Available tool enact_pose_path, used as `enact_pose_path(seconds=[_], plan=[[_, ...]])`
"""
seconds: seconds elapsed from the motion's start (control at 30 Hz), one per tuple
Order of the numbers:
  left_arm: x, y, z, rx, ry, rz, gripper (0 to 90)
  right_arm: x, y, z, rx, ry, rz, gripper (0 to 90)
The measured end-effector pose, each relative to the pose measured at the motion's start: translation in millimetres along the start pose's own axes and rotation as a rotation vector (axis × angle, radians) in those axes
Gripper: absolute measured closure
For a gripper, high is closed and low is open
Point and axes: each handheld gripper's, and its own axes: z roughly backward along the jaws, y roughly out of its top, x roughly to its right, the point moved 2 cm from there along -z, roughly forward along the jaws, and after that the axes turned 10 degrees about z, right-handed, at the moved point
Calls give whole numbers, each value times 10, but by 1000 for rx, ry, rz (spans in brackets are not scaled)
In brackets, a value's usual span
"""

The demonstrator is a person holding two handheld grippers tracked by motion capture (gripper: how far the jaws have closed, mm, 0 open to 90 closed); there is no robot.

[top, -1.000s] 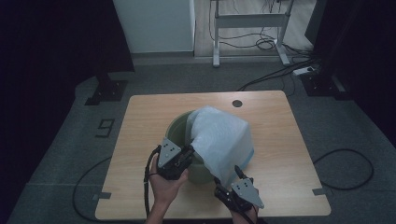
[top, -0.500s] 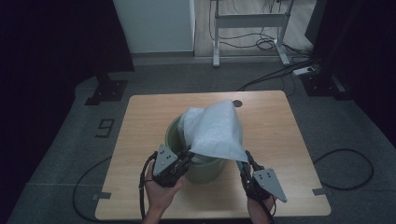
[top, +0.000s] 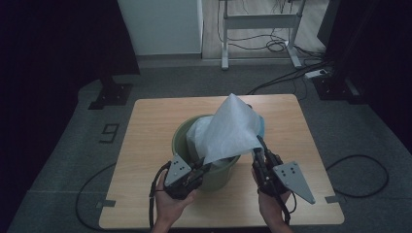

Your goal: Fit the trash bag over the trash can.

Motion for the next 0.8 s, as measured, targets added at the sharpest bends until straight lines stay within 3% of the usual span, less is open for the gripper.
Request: enact_pose_path(seconds=[0.1, 0.2, 0.43, 0.53, 0.8], plan=[[0, 24, 58, 25, 7, 12, 482, 8, -25, 8, -8, 8, 13, 830], [-14, 107, 204, 53, -35, 42, 391, 77, -59, 17, -21, -8, 23, 829], [-37, 293, 276, 86, -64, 74, 353, 139, -12, 20, -18, 2, 23, 829], [-11, 392, 230, 77, -88, 57, 323, 57, 18, -2, -14, 37, 40, 829], [50, 459, 202, 78, -146, 7, 270, -159, 62, -89, -27, 121, 72, 829]])
